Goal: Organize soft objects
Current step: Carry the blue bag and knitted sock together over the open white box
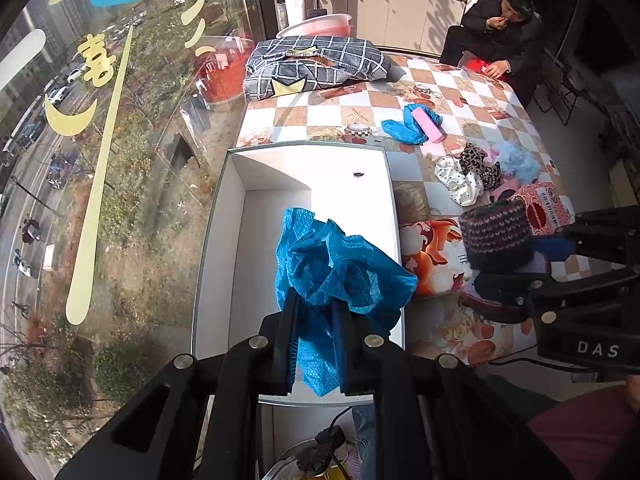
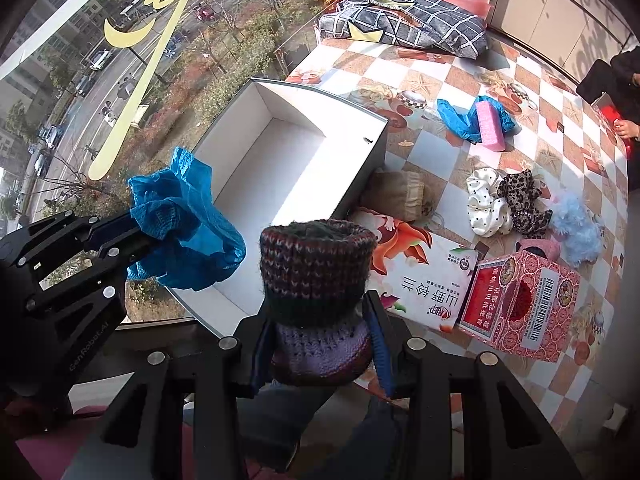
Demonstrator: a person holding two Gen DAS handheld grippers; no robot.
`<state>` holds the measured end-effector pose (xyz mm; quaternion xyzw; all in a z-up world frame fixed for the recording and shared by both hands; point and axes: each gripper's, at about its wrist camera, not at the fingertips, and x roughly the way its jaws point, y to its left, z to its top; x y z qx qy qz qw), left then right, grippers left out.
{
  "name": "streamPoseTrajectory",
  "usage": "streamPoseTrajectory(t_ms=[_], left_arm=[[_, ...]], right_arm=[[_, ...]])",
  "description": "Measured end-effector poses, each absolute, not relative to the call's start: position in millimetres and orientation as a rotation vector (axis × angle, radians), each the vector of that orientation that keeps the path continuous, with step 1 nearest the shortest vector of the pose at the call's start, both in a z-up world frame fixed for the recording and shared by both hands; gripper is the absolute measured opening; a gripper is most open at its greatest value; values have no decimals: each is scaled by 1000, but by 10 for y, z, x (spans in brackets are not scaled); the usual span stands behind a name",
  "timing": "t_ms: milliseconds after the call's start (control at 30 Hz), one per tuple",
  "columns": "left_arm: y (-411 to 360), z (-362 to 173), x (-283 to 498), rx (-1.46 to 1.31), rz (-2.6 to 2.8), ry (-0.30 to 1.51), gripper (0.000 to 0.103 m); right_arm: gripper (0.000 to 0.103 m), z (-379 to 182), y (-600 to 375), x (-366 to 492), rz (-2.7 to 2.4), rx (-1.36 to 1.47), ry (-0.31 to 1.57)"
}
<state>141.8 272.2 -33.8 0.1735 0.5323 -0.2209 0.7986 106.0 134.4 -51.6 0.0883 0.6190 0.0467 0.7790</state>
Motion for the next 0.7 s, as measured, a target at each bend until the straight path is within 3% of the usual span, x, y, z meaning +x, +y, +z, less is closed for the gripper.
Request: streamPoseTrajectory(t_ms=[700], left_arm=[[2923,-476,1462,329,-397,1185,16]], right_arm=[[43,-554,1505,1177,153,146,1366]])
